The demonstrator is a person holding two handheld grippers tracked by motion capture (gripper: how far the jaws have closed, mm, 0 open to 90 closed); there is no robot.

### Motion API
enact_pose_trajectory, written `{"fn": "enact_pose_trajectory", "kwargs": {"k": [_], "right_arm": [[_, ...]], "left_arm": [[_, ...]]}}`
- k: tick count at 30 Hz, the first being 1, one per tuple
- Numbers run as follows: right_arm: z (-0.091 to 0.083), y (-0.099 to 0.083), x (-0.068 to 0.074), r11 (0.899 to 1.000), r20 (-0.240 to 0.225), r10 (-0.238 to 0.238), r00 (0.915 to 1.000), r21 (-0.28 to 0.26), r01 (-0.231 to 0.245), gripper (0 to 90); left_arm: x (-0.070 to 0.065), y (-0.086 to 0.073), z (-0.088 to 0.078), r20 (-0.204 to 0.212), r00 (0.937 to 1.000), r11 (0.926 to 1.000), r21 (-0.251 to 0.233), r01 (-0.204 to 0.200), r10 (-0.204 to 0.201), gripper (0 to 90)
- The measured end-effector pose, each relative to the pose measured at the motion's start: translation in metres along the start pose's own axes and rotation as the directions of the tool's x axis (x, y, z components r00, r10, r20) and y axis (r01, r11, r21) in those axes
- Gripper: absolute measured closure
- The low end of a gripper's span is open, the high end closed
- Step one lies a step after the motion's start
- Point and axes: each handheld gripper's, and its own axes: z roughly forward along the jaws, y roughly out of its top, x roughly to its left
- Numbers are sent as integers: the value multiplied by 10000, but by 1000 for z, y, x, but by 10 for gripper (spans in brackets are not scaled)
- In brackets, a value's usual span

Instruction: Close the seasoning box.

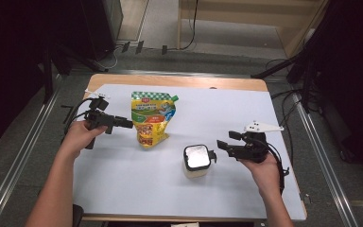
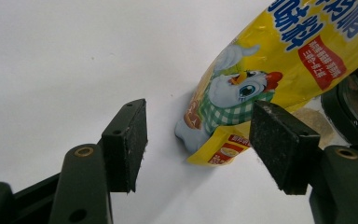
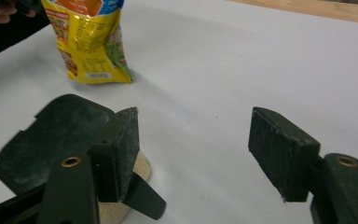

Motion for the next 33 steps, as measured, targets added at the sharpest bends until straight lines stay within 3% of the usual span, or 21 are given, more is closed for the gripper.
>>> {"fn": "enact_pose_trajectory", "kwargs": {"k": [5,18,22,33], "right_arm": [[3,-9,-12,9993,-5,370,9993,12,-370,313],[6,-23,-37,9979,1058,645,9923,24,-651,285],[12,-27,-40,9981,1057,442,9934,371,-483,222],[19,-28,-39,9963,1139,459,9924,671,-538,226]], "left_arm": [[0,0,0,6,10000,10000,10,31,-31,376],[2,-1,2,-7,10000,9999,110,80,-80,375],[3,-2,3,4,9999,9999,126,104,-104,374],[5,-3,5,-35,9999,9995,251,169,-168,372]]}}
